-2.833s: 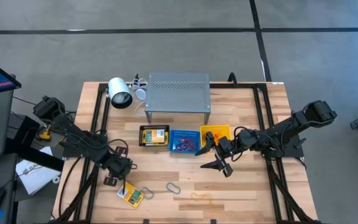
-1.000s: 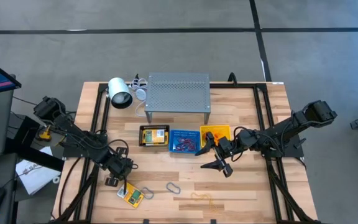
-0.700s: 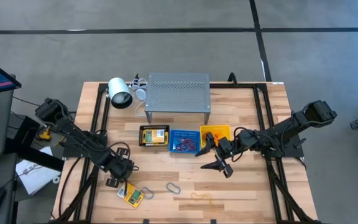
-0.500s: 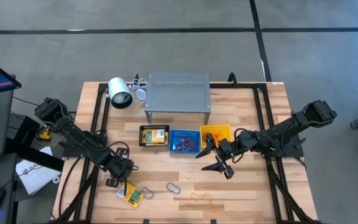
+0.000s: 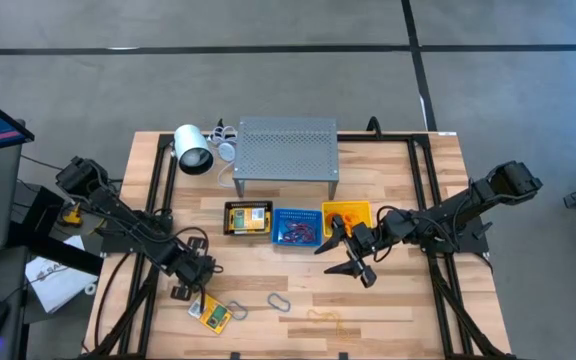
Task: Pick & Place Office Desk Supplies
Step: Put the blue rubber band into the blue bin
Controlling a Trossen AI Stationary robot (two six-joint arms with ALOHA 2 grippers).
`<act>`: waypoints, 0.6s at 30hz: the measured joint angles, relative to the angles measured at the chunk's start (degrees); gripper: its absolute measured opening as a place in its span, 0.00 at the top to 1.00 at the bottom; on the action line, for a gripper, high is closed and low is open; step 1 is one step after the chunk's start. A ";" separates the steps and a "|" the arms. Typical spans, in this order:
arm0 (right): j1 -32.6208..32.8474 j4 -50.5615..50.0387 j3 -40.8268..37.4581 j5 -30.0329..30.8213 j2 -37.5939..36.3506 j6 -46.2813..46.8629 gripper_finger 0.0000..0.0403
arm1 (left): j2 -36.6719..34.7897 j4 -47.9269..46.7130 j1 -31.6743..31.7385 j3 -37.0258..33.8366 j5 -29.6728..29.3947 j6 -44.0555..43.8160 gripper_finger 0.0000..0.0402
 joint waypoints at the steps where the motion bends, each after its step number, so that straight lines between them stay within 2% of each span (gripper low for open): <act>1: 0.00 0.00 0.00 0.00 0.00 0.00 0.41 | 0.00 0.10 0.00 0.00 0.15 -0.01 0.91; 5: 0.00 0.00 0.00 0.00 0.00 0.00 0.41 | 0.02 0.49 0.24 0.02 0.99 -0.44 0.99; 14: -0.93 -0.01 0.00 0.33 0.00 -0.01 0.41 | -2.70 2.25 4.96 2.31 2.45 -0.38 0.99; 18: -1.34 -0.71 0.00 6.06 0.00 -0.49 0.41 | -5.75 9.07 7.81 2.45 0.58 1.36 1.00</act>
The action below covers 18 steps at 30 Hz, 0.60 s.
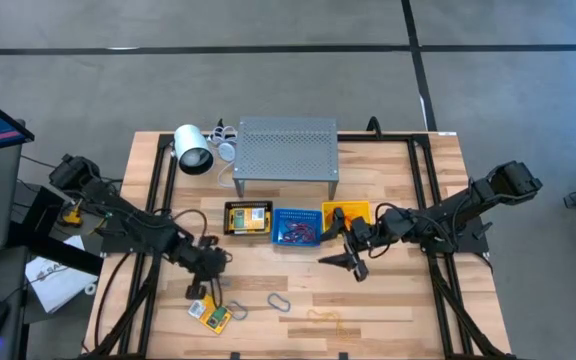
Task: Pick & Place Office Desk Supplies
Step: Put the blue rubber band into the blue bin
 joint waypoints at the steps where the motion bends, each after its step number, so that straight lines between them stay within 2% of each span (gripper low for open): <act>1: -0.01 -0.64 0.00 1.91 0.00 -0.44 0.41 | -0.80 1.42 0.75 0.02 -1.13 0.83 1.00; 4: -0.04 -2.41 0.00 5.72 0.00 -1.83 0.41 | -2.71 4.64 3.71 -0.01 -4.81 3.37 1.00; 9: 0.01 -3.81 0.00 5.94 0.04 -2.13 0.41 | -4.37 10.05 9.63 -0.01 -11.94 7.69 1.00; 13: 0.17 -0.60 0.05 5.96 3.28 -1.85 0.41 | -3.11 19.88 14.14 0.02 -12.52 11.99 1.00; 18: 0.00 5.74 2.79 5.96 12.63 -0.85 0.41 | -1.17 29.44 17.48 0.08 -12.02 16.45 1.00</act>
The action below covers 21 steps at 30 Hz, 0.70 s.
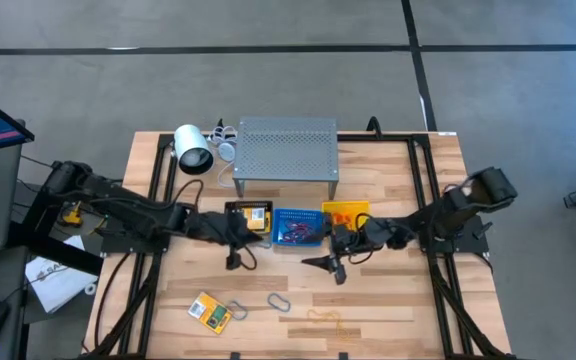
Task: Pick & Place Office Desk Supplies
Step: Put the blue rubber band into the blue bin
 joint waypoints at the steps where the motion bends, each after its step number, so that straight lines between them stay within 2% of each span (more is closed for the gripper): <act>1: -0.04 1.50 0.80 0.00 1.73 -0.17 0.41 | 0.03 0.98 0.46 -0.04 0.01 0.65 1.00; 4: -0.41 5.54 3.51 -0.01 6.40 -0.19 0.41 | 0.02 5.08 1.40 -0.02 0.02 2.36 1.00; 8: -1.13 6.05 7.04 -0.02 11.38 -0.29 0.41 | 0.01 9.42 1.71 0.05 0.01 4.61 1.00; 12: -1.98 6.12 10.32 -0.02 14.89 -0.19 0.41 | 0.01 9.87 1.71 1.09 -0.96 6.11 1.00; 21: -2.59 6.16 12.44 -0.22 17.16 -0.16 0.41 | 0.01 9.96 1.69 3.66 -1.69 9.48 1.00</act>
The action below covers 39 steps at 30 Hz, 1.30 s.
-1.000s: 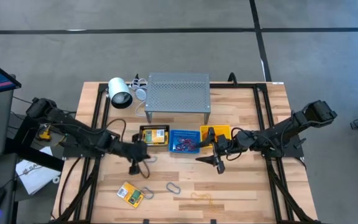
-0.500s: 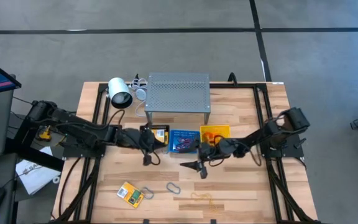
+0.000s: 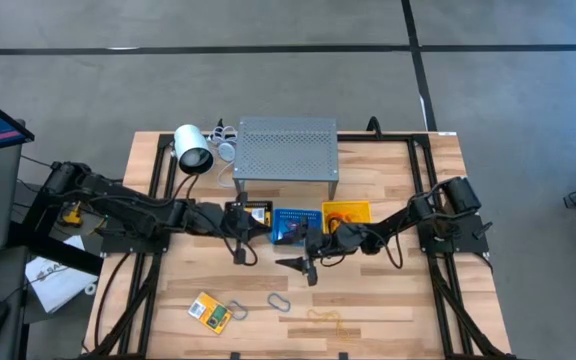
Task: Pick & Place Office Desk Supplies
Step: Put the blue rubber band into the blue bin
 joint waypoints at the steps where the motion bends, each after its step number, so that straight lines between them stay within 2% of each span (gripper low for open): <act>1: 0.00 0.03 0.00 0.00 0.00 0.00 0.41 | 0.00 0.02 0.00 0.20 -0.13 0.47 1.00; 14: -0.89 -0.24 0.00 0.04 -0.11 0.00 0.41 | -0.02 1.05 -0.48 0.43 1.86 0.74 1.00; 32: -3.11 -6.75 0.00 0.20 -0.20 1.12 0.41 | -0.24 0.30 -3.22 0.43 2.09 0.71 1.00; 39: -3.38 -5.60 0.00 0.17 -0.20 1.43 0.41 | -0.24 -0.35 -3.16 0.43 2.05 0.31 1.00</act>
